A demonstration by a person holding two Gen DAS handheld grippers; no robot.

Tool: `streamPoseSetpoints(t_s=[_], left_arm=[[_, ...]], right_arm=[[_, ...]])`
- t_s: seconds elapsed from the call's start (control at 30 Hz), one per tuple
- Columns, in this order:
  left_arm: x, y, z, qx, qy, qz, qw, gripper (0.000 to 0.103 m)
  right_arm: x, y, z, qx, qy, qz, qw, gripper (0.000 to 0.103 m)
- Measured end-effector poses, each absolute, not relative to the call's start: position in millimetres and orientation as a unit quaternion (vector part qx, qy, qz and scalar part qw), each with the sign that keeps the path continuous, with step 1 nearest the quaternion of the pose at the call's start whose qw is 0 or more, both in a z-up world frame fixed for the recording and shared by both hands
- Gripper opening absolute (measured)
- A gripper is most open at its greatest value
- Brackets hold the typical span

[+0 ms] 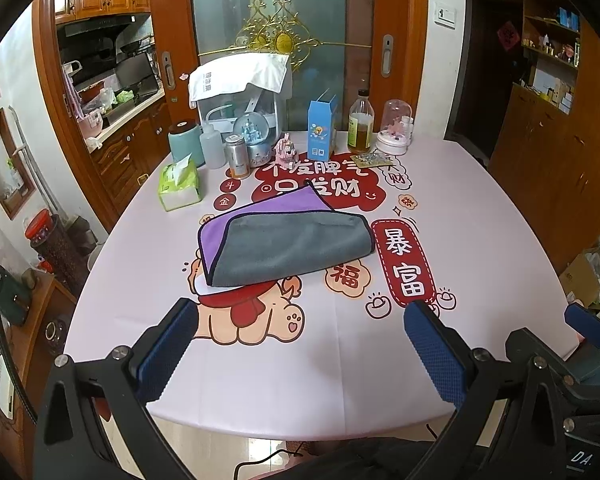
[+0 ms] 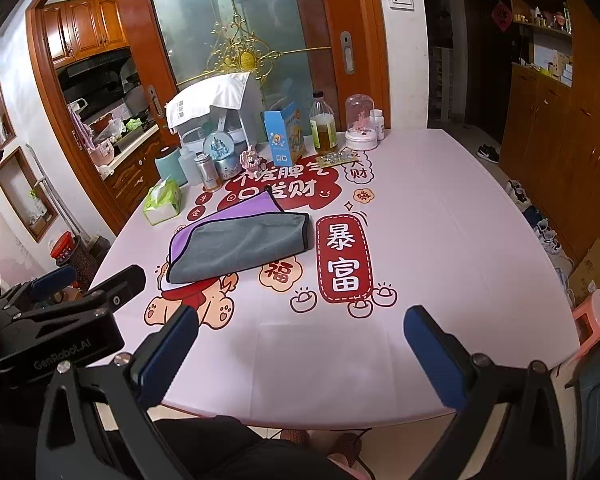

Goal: Fold towel

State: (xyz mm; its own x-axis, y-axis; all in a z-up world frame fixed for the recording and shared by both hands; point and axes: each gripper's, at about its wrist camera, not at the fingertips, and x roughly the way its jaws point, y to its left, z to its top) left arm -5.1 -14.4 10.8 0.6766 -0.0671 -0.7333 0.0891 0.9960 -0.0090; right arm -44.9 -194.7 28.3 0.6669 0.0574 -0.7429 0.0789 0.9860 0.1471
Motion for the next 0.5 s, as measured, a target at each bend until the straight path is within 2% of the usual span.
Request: streamPoseSetpoints(t_s=[0.5], left_arm=[[-4.6,-17.2,10.3,0.015,0.400,-0.042,0.915,0.102]], right_arm=[[-44.0,-195.2,28.3,0.083,0.408,-0.006,0.909,0.103]])
